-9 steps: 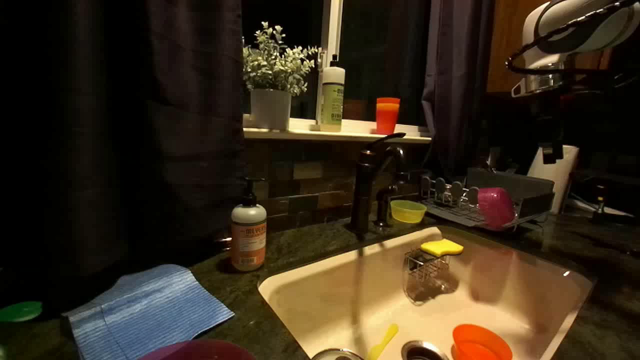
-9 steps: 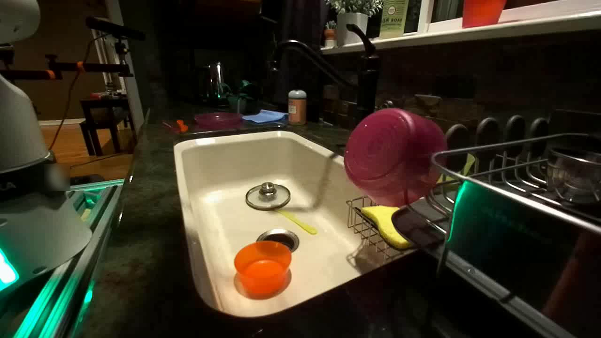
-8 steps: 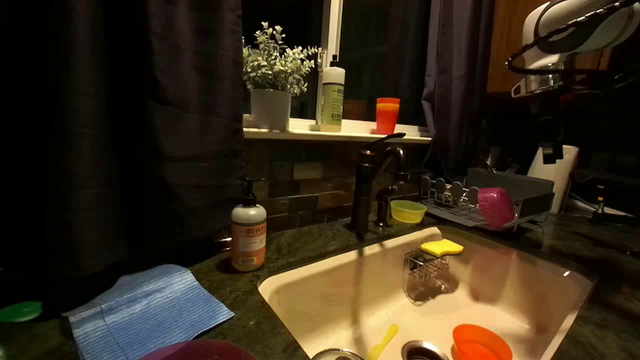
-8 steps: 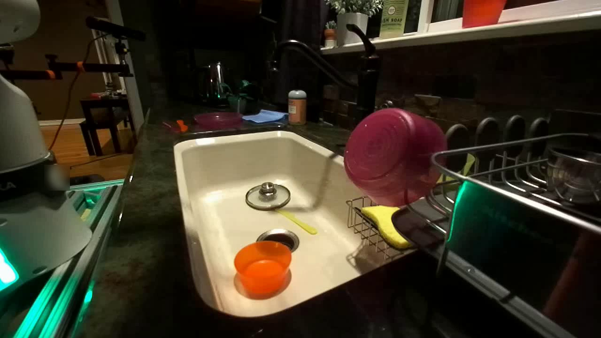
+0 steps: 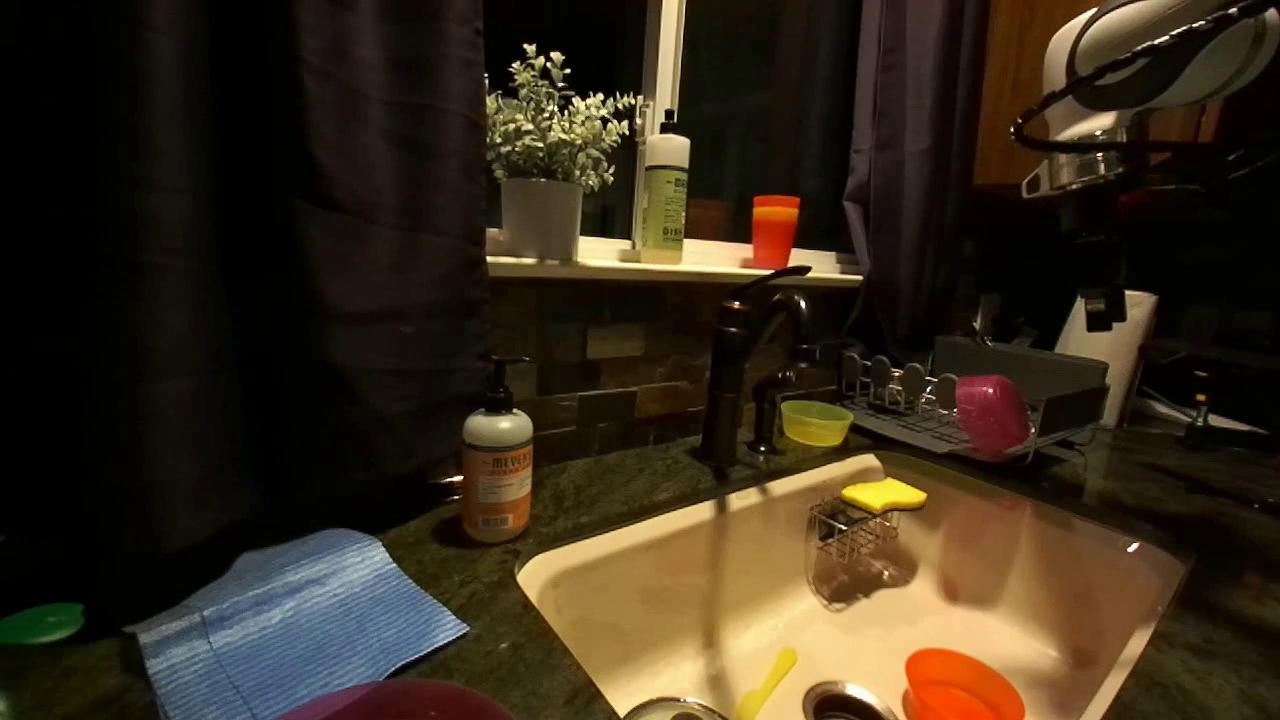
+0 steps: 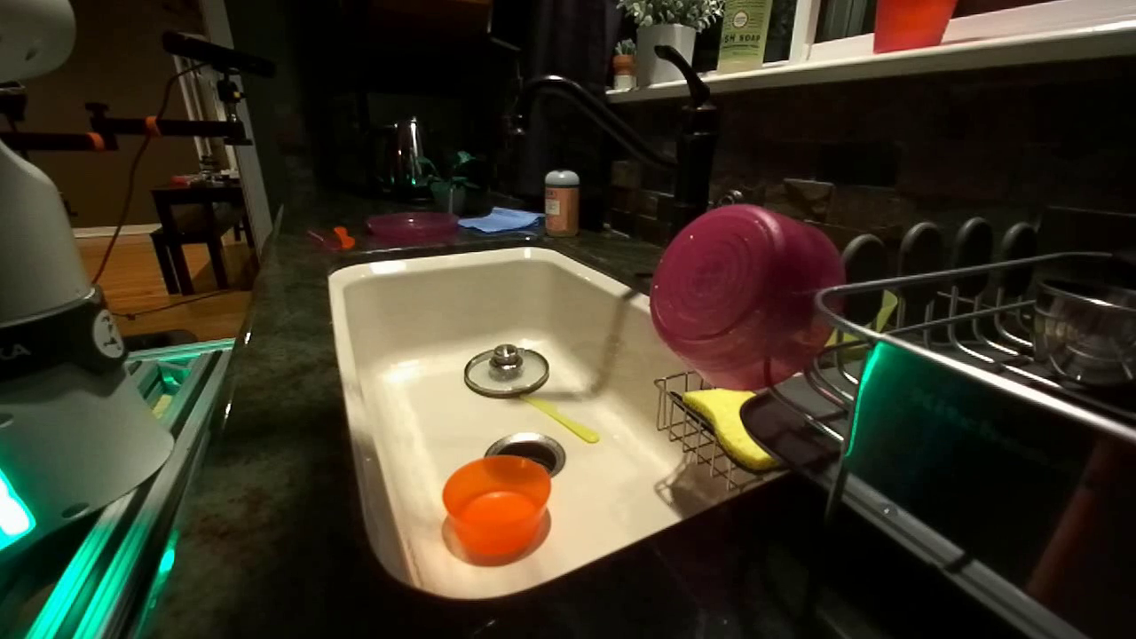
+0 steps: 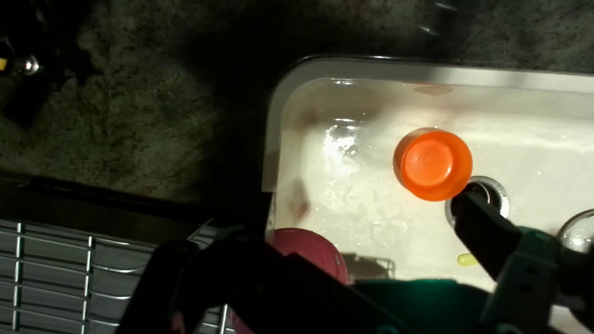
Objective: Remove the orange bowl from the sink and put it on the dish drying rack
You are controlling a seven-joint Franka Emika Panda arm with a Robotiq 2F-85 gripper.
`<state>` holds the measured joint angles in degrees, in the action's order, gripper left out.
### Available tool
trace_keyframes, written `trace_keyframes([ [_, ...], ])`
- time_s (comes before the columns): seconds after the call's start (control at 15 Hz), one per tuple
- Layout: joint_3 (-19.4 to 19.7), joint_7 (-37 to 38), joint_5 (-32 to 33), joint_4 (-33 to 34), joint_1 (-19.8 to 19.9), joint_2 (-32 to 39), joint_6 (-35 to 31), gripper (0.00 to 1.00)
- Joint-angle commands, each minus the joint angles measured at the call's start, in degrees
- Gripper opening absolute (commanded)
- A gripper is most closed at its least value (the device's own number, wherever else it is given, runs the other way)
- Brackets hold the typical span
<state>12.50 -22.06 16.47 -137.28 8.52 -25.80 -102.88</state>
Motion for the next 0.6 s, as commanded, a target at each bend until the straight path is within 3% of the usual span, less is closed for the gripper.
trace_keyframes([
  [0.0,-1.20,4.16,-0.43,-3.81,-0.50,-0.11,-0.75,1.00],
  [0.53,-4.99,20.51,-2.86,-13.90,-0.22,-0.81,-7.91,1.00],
])
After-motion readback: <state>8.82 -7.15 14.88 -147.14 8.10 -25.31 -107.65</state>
